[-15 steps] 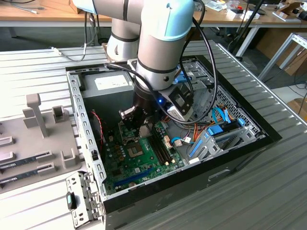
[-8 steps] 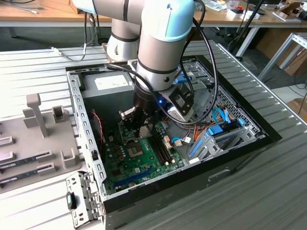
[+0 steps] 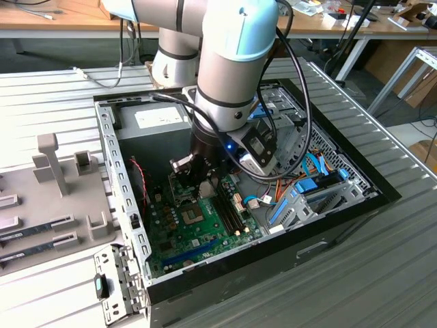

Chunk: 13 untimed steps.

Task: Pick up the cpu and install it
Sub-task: 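Place the cpu into insertion slot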

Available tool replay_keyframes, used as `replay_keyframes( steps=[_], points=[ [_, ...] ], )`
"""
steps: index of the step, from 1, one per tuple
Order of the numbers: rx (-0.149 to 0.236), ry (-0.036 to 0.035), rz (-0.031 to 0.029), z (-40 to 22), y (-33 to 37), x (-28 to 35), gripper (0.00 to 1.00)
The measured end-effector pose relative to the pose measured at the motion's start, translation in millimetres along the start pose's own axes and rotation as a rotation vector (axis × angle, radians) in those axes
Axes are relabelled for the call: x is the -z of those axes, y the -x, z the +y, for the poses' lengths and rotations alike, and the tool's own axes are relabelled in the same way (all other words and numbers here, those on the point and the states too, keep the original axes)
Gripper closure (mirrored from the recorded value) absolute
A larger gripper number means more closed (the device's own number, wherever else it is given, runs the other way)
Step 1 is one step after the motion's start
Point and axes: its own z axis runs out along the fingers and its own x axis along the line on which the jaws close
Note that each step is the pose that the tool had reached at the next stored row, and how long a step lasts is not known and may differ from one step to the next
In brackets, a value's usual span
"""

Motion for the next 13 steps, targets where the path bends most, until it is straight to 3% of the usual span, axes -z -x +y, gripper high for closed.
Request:
replay_keyframes(
  steps=[13],
  points=[
    [0.0,0.0,-0.0001,-2.8,-0.9,-0.4,0.53]
  ],
)
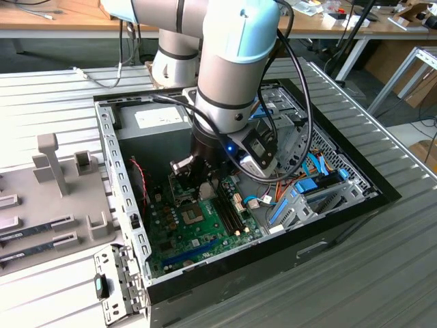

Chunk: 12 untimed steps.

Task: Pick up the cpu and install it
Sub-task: 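Place the cpu into insertion slot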

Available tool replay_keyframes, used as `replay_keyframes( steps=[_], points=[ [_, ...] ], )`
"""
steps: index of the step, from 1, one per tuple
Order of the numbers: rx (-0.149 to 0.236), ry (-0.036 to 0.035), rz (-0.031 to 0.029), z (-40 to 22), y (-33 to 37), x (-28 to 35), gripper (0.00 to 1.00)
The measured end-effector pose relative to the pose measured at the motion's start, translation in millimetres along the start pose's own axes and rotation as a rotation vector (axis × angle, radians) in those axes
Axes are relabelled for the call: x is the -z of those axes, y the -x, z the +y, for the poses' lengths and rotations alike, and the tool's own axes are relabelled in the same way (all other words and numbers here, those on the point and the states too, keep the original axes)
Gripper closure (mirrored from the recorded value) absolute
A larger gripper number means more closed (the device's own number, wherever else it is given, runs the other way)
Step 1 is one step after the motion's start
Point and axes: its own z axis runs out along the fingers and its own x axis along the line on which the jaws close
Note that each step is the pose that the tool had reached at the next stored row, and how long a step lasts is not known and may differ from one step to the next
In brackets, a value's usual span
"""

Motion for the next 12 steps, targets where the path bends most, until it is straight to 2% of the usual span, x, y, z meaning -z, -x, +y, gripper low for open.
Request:
replay_keyframes(
  steps=[12],
  points=[
    [0.0,0.0,0.0001,-2.6,-1.1,-0.4,0.53]
  ],
)
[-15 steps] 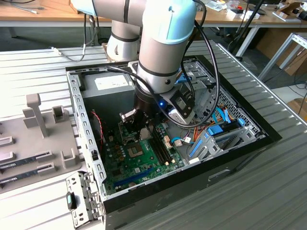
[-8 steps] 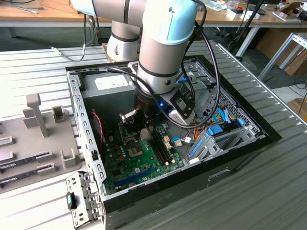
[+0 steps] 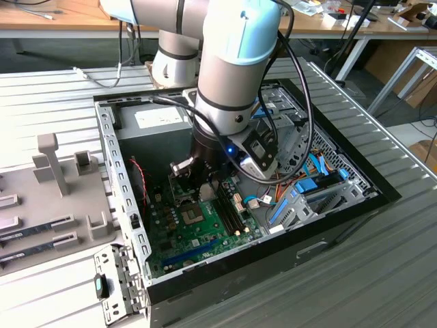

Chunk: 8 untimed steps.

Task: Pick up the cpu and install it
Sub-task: 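Place the cpu into insertion slot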

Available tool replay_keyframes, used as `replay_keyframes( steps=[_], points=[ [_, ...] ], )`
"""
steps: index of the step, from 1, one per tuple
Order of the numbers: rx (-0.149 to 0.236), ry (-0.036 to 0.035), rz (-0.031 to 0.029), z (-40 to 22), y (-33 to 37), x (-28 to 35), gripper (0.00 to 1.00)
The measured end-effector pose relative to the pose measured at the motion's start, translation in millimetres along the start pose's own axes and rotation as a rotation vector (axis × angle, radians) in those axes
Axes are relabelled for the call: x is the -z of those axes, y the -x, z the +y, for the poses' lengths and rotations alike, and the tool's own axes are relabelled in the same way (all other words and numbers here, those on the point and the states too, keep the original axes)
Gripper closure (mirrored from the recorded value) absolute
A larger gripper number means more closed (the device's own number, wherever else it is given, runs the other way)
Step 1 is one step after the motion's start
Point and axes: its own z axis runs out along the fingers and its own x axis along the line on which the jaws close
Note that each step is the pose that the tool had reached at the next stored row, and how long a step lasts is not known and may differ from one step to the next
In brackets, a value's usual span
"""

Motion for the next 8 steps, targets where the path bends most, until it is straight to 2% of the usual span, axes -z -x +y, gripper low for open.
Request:
replay_keyframes(
  steps=[8],
  points=[
    [0.0,0.0001,0.0,-1.4,-2.7,-0.9,0.53]
  ],
)
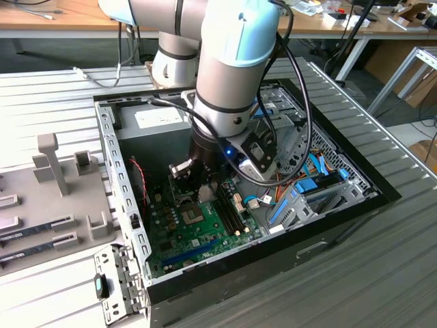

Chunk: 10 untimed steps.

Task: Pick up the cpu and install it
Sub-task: 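Place the cpu into insertion slot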

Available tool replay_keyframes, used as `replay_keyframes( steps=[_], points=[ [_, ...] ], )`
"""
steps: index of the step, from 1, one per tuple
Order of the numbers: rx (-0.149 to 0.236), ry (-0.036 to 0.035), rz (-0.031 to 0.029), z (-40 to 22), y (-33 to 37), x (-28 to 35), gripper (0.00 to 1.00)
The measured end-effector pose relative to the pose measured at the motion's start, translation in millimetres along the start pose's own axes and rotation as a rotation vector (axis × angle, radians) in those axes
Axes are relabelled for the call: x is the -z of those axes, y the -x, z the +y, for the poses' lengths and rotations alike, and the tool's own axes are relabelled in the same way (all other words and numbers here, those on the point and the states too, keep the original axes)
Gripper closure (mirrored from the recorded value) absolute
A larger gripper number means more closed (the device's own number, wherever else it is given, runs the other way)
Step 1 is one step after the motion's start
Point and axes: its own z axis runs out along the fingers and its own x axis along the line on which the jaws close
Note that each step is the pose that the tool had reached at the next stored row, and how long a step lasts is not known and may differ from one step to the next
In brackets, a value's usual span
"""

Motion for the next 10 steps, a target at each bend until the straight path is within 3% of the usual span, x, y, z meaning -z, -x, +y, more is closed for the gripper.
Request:
replay_keyframes(
  steps=[3,10],
  points=[
    [0.0,-0.0002,0.0001,-0.1,-0.6,-1.5,0.53],
    [-0.001,-0.0001,0.0,0.7,-11.5,-9.1,0.53]
  ],
)
